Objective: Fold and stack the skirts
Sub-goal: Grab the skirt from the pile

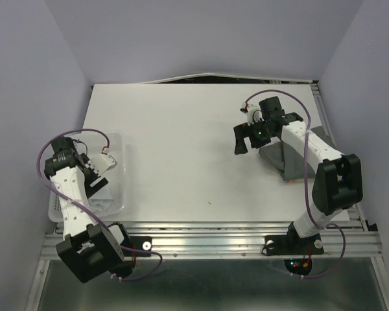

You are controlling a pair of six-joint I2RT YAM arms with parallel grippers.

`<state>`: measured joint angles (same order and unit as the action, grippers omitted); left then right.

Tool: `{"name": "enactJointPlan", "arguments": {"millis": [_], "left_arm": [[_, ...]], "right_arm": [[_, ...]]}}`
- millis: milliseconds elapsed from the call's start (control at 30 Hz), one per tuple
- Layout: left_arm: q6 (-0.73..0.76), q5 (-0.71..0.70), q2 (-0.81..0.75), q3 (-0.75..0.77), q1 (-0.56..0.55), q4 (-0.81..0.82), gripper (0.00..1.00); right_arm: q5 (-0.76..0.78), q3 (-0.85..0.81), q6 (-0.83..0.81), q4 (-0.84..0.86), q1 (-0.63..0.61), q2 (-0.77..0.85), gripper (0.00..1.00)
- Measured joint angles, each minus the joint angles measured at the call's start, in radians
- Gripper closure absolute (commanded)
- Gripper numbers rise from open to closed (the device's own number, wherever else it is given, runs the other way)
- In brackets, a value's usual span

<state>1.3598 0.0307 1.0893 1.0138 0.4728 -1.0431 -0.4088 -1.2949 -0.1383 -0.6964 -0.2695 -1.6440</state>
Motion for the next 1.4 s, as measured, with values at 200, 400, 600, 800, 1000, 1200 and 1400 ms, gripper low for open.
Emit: {"name": "enactJointPlan", "arguments": {"millis": [200,400,600,800,1000,1200,1400], "left_arm": [[0.059,-0.092,-0.016,-0.166,0.0,0.094,0.14],[0.08,-0.126,0.039,-0.179,0.0,0.183,0.2],[0.079,-0.126,0.141,-0.136,0.0,0.257,0.31],[0.078,-0.126,0.173,-0.134,0.0,0.301,0.56],[0.08,-0.12,0.173,-0.123,0.0,0.312,1.0],[-0.028,0.027,0.172,0.171,0.007,0.21,1.0],[-0.325,0.222,0.145,0.724,0.009,0.253,1.0]], "right_arm": [[-0.003,0.0,0.005,-0.004,0.0,0.0,0.0],[-0.003,0.0,0.006,-0.008,0.0,0.0,0.0],[-0.002,0.0,0.008,-0.011,0.0,0.0,0.0],[-0.002,0.0,0.008,-0.012,0.0,0.0,0.0],[-0.001,0.0,0.008,-0.012,0.0,0.0,0.0],[0.001,0.0,0.008,-0.011,0.0,0.0,0.0],[-0.003,-0.002,0.02,-0.011,0.0,0.0,0.0]]}}
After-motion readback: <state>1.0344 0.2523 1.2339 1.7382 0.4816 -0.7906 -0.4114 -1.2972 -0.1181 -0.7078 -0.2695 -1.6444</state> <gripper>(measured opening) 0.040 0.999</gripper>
